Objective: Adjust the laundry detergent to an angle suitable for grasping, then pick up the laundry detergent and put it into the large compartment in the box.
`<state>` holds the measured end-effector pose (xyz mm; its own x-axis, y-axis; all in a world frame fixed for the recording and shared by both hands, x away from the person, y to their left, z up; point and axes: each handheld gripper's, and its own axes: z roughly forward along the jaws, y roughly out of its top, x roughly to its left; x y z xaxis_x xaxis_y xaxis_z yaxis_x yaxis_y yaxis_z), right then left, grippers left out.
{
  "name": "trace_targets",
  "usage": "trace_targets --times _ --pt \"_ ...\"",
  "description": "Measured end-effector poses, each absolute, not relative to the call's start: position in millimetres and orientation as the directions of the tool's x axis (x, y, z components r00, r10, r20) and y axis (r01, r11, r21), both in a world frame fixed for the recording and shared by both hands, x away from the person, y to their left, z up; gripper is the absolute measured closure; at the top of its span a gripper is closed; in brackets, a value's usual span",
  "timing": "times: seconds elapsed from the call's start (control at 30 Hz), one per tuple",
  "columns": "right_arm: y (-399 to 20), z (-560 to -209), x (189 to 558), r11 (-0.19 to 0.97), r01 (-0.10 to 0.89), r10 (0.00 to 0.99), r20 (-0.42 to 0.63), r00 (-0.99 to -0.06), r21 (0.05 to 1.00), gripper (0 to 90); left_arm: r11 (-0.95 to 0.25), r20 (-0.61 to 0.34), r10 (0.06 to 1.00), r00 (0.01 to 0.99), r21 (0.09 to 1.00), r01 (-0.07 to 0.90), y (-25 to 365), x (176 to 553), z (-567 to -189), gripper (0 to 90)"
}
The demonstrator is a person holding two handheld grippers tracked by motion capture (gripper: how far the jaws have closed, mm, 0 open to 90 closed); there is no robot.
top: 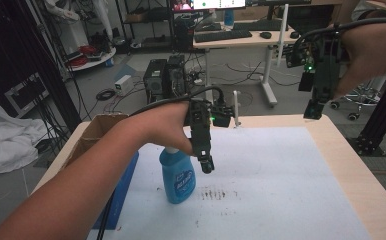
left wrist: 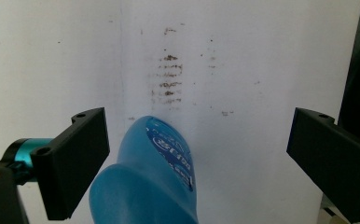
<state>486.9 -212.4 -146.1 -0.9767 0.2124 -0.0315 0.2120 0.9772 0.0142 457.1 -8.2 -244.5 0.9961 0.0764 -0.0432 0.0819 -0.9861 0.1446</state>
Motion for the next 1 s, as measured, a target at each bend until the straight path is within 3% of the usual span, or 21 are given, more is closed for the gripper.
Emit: trace_targets --times 1.0 --pt "-220 -143 470 0.975 0.220 0.221 -0.051 -0.974 0.010 3.2 -0.989 -0.029 0.063 0.998 0.135 0.066 -20 442 -244 5.6"
